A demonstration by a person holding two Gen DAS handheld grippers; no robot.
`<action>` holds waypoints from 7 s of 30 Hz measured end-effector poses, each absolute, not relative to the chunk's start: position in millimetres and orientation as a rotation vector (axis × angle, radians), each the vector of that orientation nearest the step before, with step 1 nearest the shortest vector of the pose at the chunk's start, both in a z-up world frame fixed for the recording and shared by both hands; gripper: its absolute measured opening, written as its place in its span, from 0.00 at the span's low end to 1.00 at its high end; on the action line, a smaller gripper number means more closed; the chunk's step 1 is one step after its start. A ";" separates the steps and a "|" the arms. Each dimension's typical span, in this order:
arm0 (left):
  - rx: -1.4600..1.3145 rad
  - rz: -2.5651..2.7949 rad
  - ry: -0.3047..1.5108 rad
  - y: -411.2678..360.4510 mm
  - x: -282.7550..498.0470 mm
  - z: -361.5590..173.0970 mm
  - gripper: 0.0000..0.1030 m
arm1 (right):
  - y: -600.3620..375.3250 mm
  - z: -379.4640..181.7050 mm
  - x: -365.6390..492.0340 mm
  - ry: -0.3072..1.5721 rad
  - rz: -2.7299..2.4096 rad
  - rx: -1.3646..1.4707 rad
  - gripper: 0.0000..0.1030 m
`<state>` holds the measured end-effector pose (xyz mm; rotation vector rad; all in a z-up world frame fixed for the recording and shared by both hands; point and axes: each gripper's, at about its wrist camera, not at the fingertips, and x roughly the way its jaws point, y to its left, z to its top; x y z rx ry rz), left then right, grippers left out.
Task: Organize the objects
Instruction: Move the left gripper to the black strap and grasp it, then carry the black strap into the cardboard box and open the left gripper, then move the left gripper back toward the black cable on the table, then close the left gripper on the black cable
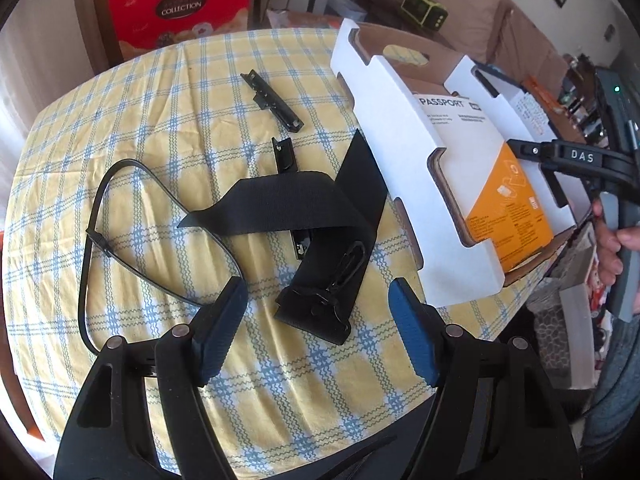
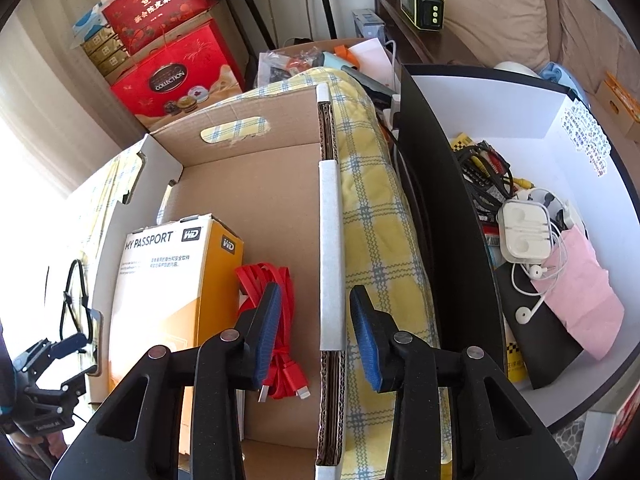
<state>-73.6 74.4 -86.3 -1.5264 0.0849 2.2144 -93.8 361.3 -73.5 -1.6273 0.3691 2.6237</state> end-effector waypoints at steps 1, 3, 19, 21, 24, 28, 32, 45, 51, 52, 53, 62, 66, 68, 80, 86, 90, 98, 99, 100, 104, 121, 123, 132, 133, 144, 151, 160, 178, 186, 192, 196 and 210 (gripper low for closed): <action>-1.524 2.211 0.105 76.4 -73.2 -86.5 0.67 | 360.3 -74.0 -93.9 0.368 2.623 -1.631 0.36; -1.520 2.204 0.141 79.5 -72.8 -86.1 0.67 | 358.9 -74.7 -93.3 0.359 2.622 -1.631 0.36; -1.439 2.266 0.237 79.6 -65.5 -80.7 0.07 | 362.3 -80.3 -89.0 0.384 2.613 -1.647 0.36; -1.441 2.254 0.169 74.2 -68.4 -78.8 0.06 | 362.3 -80.8 -88.8 0.387 2.614 -1.647 0.36; -1.468 2.239 0.130 72.2 -73.4 -81.6 0.06 | 362.4 -81.1 -88.4 0.389 2.615 -1.646 0.36; -1.495 2.234 0.068 72.9 -79.5 -80.4 0.12 | 362.7 -81.4 -87.9 0.393 2.616 -1.647 0.36; -1.542 2.217 -0.110 66.1 -91.1 -76.9 0.55 | 362.8 -82.2 -87.2 0.400 2.615 -1.647 0.36; -1.655 2.211 -0.465 79.1 -128.1 -95.3 0.50 | 364.1 -82.7 -86.9 0.415 2.613 -1.647 0.36; -1.638 2.267 -0.488 81.1 -139.8 -101.8 0.08 | 365.7 -84.8 -86.3 0.422 2.613 -1.647 0.36; -1.623 2.272 -0.498 79.1 -139.4 -100.3 0.05 | 365.9 -84.7 -86.0 0.425 2.613 -1.648 0.36; -1.603 2.271 -0.512 76.7 -137.7 -97.5 0.04 | 366.6 -85.3 -85.9 0.427 2.613 -1.649 0.36; -1.378 2.275 -0.535 65.9 -123.8 -31.7 0.02 | 367.6 -85.9 -84.9 0.428 2.617 -1.648 0.36; -1.280 2.279 -0.539 64.1 -122.4 7.5 0.02 | 367.7 -85.3 -84.5 0.433 2.617 -1.648 0.36; -1.237 2.280 -0.524 67.0 -122.8 25.9 0.02 | 367.4 -85.0 -84.5 0.436 2.620 -1.650 0.36; -1.106 2.280 -0.441 101.6 -148.1 104.0 0.02 | 366.2 -83.9 -83.9 0.447 2.625 -1.654 0.35; -1.082 2.260 -0.382 137.9 -163.2 124.7 0.02 | 365.6 -84.6 -83.3 0.451 2.625 -1.660 0.35; -1.094 2.278 -0.303 165.9 -174.3 120.2 0.02 | 366.5 -85.0 -82.5 0.450 2.625 -1.661 0.35; -1.176 2.246 -0.199 203.2 -187.2 78.6 0.03 | 365.7 -85.5 -81.7 0.449 2.626 -1.664 0.35; -1.193 2.248 -0.186 205.3 -189.0 69.5 0.03 | 365.9 -85.6 -81.8 0.447 2.626 -1.664 0.35; -1.212 2.248 -0.176 207.7 -190.4 60.9 0.03 | 366.7 -86.2 -82.4 0.445 2.626 -1.665 0.35; -1.290 2.226 -0.148 215.8 -195.3 29.9 0.04 | 365.7 -86.2 -82.0 0.444 2.625 -1.666 0.35; -1.356 2.250 -0.080 175.7 -180.6 6.2 0.77 | 367.4 -86.5 -80.2 0.458 2.623 -1.666 0.35; -1.370 2.297 -0.089 163.9 -181.4 5.6 0.83 | 367.3 -86.2 -80.4 0.458 2.622 -1.665 0.35; -1.413 2.375 -0.049 119.6 -175.4 -6.8 0.84 | 364.8 -83.7 -83.0 0.409 2.619 -1.666 0.35; -1.414 2.383 -0.043 114.8 -173.0 -7.6 0.85 | 364.5 -83.5 -83.4 0.402 2.618 -1.665 0.35; -1.427 2.418 -0.017 70.4 -149.9 -14.8 0.85 | 364.9 -75.9 -89.1 0.323 2.609 -1.623 0.35; -1.442 2.436 0.013 50.6 -136.1 -26.1 0.85 | 362.8 -72.2 -93.0 0.302 2.615 -1.619 0.35; -1.496 2.478 0.045 9.3 -129.6 -45.7 0.85 | 359.6 -73.8 -98.9 0.260 2.608 -1.637 0.35; -1.692 2.476 -0.048 -55.9 -129.4 -102.7 0.85 | 325.3 -81.0 -113.3 0.010 2.654 -1.662 0.16; -1.688 2.475 -0.063 -61.6 -126.8 -103.3 0.85 | 297.3 -83.2 -129.7 -0.010 2.661 -1.683 0.16; -1.687 2.467 -0.079 -66.3 -125.5 -104.5 0.85 | 262.0 -85.2 -135.8 -0.052 2.701 -1.706 0.16; -1.685 2.470 -0.080 -69.7 -124.0 -104.5 0.84 | 240.9 -86.0 -136.8 -0.089 2.717 -1.717 0.17; -1.652 2.416 -0.124 -67.5 -127.2 -98.6 0.04 | 241.5 -91.2 -132.1 -0.017 2.723 -1.762 0.15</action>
